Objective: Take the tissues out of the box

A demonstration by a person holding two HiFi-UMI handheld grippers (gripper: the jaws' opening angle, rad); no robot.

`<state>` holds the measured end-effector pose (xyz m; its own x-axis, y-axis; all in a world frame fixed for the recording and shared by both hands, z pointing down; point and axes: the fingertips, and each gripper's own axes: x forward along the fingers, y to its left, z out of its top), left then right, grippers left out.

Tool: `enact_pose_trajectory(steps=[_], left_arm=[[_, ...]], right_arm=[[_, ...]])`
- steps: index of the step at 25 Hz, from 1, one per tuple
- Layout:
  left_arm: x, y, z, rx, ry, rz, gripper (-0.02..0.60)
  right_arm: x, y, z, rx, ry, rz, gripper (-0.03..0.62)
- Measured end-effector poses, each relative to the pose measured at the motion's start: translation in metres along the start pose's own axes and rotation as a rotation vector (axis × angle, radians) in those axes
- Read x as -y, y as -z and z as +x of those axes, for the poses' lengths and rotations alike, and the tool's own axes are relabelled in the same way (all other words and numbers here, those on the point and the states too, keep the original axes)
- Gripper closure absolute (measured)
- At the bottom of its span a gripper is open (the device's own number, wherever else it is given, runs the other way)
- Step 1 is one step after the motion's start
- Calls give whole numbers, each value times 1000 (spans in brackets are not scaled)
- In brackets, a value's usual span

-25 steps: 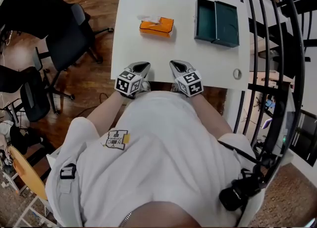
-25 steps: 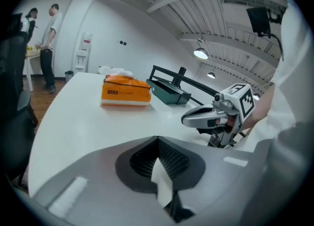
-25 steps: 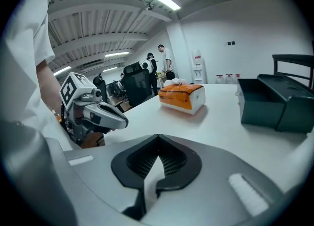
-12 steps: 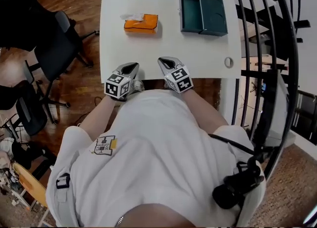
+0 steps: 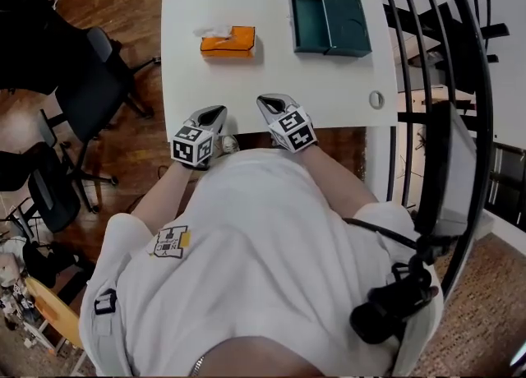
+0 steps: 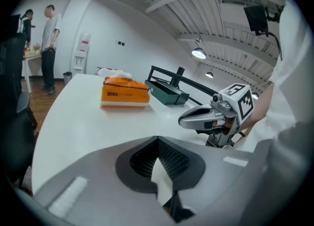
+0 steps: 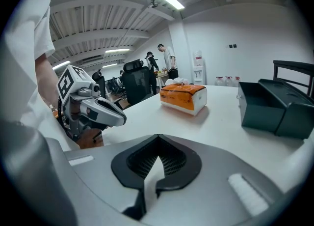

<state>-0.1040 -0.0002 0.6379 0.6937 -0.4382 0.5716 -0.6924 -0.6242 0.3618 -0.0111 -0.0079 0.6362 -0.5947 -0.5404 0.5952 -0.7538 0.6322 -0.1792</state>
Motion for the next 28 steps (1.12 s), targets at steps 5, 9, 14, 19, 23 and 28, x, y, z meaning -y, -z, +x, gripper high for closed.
enact_pose_trajectory(steps=[5, 9, 14, 19, 23, 28], left_arm=[[-4, 0, 0, 8, -18, -12, 581], [-7, 1, 0, 8, -27, -16, 581], [-8, 4, 1, 7, -36, -18, 581], [-3, 8, 2, 0, -27, -24, 581], [-7, 3, 3, 9, -31, -16, 581], [-10, 0, 1, 13, -32, -14, 581]], right_arm=[[-3, -1, 2, 2, -9, 4, 594], [-2, 0, 5, -3, -7, 1, 594], [-1, 2, 6, -9, -1, -8, 594], [-1, 11, 2, -32, 6, -14, 594], [3, 1, 6, -11, 15, -29, 594], [3, -1, 8, -21, 9, -34, 594]])
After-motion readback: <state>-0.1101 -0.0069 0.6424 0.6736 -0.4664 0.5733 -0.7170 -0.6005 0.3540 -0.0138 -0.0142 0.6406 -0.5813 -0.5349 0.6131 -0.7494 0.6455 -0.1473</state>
